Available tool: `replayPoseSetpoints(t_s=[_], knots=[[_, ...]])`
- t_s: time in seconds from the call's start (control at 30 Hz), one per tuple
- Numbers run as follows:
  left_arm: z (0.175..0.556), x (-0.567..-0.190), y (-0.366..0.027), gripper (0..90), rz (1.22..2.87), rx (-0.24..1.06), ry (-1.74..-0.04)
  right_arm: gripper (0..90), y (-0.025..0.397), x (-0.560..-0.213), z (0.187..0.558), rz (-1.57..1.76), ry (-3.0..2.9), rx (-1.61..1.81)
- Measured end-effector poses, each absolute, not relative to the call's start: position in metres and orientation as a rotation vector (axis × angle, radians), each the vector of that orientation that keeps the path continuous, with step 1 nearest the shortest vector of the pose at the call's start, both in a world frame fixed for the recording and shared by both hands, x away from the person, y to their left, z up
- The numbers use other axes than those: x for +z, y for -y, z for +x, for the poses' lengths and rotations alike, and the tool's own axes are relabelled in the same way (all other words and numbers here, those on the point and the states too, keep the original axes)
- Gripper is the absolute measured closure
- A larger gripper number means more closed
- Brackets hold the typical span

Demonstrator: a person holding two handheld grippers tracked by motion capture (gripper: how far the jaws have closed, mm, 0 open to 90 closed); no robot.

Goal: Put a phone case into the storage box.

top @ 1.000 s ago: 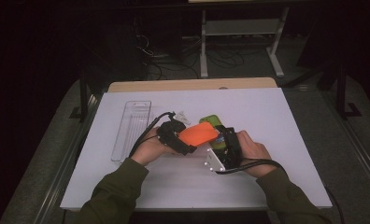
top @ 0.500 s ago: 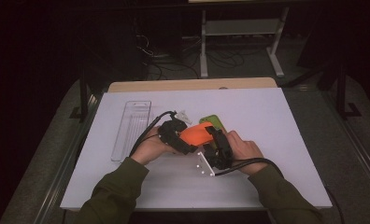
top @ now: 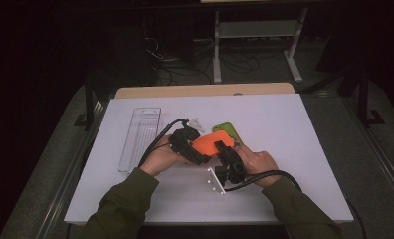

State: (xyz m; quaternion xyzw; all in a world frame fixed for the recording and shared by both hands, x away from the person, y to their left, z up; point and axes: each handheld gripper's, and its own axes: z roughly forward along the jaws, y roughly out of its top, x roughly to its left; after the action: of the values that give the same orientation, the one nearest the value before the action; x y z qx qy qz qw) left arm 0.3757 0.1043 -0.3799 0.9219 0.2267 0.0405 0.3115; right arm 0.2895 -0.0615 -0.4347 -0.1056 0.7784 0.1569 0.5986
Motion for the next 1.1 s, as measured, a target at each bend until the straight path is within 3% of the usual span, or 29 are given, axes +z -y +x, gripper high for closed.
replayPoseSetpoints(t_s=[0.5,0.6,0.77,1.1], knots=[[0.377,-0.377,-0.107,14.9,2.402,0.077,-0.601,82.4,0.061,-0.435,0.288,-0.239,-1.774,0.358],[0.373,-0.378,-0.105,14.6,2.369,0.096,-0.600,83.5,0.061,-0.434,0.287,-0.233,-1.769,0.364],[0.374,-0.376,-0.107,0.0,2.372,0.088,-0.595,83.7,0.061,-0.433,0.288,-0.222,-1.786,0.368],[0.373,-0.366,-0.121,0.0,2.297,0.075,-0.586,83.6,0.072,-0.423,0.294,-0.077,-1.849,0.452]])
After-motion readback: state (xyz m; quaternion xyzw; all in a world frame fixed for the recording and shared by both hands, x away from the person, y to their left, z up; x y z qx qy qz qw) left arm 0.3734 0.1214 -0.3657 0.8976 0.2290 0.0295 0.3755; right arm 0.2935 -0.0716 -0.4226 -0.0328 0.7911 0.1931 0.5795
